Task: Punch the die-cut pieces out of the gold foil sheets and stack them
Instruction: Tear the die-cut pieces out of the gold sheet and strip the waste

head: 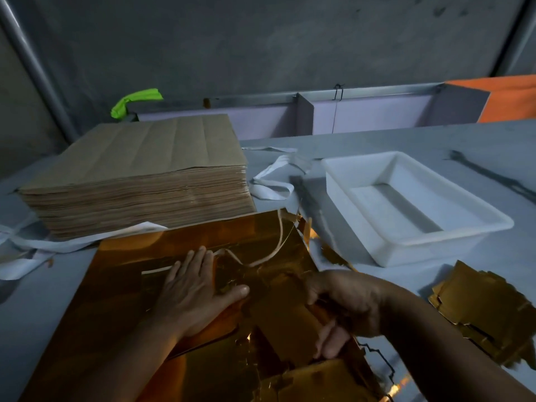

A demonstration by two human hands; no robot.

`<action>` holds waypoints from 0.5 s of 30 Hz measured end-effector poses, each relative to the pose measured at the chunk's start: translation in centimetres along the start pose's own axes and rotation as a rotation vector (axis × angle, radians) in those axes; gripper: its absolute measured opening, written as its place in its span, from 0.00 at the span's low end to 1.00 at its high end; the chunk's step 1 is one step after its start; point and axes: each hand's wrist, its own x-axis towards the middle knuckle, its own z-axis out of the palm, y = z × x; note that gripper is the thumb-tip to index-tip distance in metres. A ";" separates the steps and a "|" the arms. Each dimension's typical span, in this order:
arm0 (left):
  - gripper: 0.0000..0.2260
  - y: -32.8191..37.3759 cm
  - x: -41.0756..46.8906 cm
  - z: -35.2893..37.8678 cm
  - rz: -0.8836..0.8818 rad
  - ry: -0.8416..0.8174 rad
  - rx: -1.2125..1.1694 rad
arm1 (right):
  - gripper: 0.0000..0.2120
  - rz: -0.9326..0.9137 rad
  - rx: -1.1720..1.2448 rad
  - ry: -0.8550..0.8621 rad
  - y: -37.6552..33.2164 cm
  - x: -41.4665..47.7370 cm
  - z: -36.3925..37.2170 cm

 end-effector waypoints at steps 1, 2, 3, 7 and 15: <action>0.61 0.0 0.0 -0.1 -0.002 -0.006 -0.007 | 0.17 0.001 -0.046 -0.026 0.2 -0.8 -0.3; 0.61 0.1 -0.1 -0.2 -0.001 -0.012 -0.008 | 0.18 -0.005 -0.083 -0.045 0.5 -1.5 -0.6; 0.62 0.1 -0.2 -0.4 -0.002 -0.019 -0.007 | 0.19 -0.018 -0.115 -0.049 0.7 -2.3 -0.9; 0.63 0.3 -0.3 -0.9 -0.007 -0.058 -0.021 | 0.13 -0.129 -0.088 -0.013 1.6 -4.9 -1.5; 0.59 0.0 -0.6 -4.1 -0.133 -0.120 -0.597 | 0.11 -0.438 0.018 0.123 3.9 -6.7 -1.0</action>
